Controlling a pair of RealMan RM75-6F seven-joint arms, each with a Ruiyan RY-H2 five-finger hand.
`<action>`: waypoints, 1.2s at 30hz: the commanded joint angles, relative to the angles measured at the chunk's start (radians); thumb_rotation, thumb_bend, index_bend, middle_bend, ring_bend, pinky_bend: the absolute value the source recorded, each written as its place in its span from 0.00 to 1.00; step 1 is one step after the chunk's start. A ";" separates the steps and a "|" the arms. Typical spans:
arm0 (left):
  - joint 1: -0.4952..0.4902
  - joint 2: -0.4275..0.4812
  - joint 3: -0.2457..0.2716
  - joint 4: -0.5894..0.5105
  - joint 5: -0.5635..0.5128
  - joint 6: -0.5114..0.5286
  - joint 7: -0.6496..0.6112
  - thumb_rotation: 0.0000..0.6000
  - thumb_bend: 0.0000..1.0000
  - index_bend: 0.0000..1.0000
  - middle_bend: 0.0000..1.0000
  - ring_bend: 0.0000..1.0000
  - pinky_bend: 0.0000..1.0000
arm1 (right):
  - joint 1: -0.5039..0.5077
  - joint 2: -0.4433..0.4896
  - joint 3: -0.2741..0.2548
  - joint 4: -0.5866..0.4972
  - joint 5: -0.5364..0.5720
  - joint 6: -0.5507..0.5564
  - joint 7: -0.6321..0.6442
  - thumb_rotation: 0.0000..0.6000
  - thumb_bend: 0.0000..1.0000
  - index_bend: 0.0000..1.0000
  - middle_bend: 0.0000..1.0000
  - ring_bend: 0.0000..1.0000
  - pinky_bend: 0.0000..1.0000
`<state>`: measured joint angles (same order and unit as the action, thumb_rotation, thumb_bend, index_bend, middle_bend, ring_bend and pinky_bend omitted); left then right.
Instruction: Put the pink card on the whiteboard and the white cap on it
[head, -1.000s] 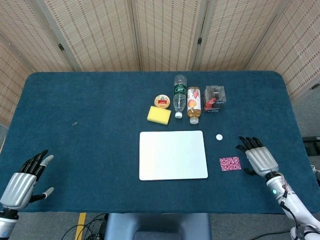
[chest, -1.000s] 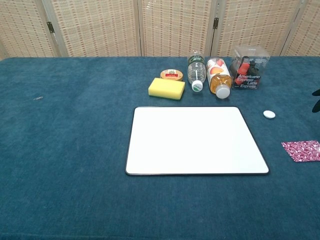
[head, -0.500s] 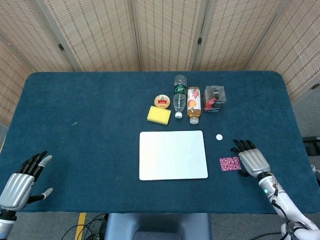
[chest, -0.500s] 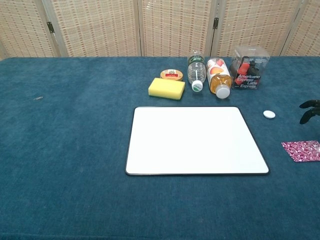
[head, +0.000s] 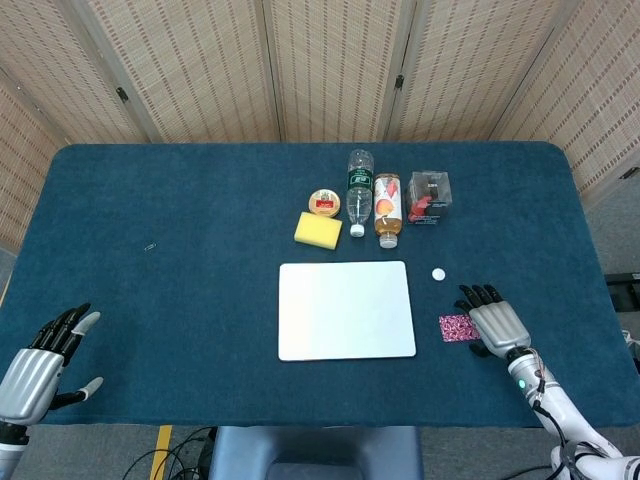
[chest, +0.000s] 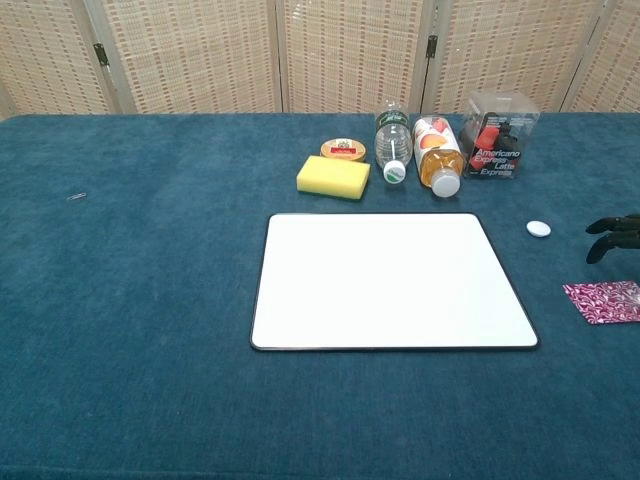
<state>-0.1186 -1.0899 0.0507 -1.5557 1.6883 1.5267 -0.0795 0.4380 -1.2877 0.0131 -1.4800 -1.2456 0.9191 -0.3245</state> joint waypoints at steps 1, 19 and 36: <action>0.001 0.000 0.000 0.001 0.000 0.001 -0.001 1.00 0.22 0.00 0.07 0.09 0.19 | 0.002 -0.007 -0.001 0.007 0.003 -0.001 0.002 1.00 0.15 0.23 0.05 0.00 0.00; 0.004 0.003 -0.005 0.019 0.002 0.016 -0.039 1.00 0.22 0.00 0.07 0.09 0.19 | 0.021 -0.029 -0.004 0.034 0.013 -0.020 0.004 1.00 0.15 0.32 0.07 0.00 0.00; 0.002 0.002 -0.012 0.023 -0.015 0.006 -0.040 1.00 0.22 0.00 0.07 0.09 0.19 | 0.047 -0.039 -0.003 0.057 0.032 -0.051 0.004 1.00 0.15 0.33 0.08 0.00 0.00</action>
<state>-0.1168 -1.0882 0.0390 -1.5327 1.6733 1.5324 -0.1198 0.4851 -1.3268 0.0105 -1.4234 -1.2140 0.8681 -0.3206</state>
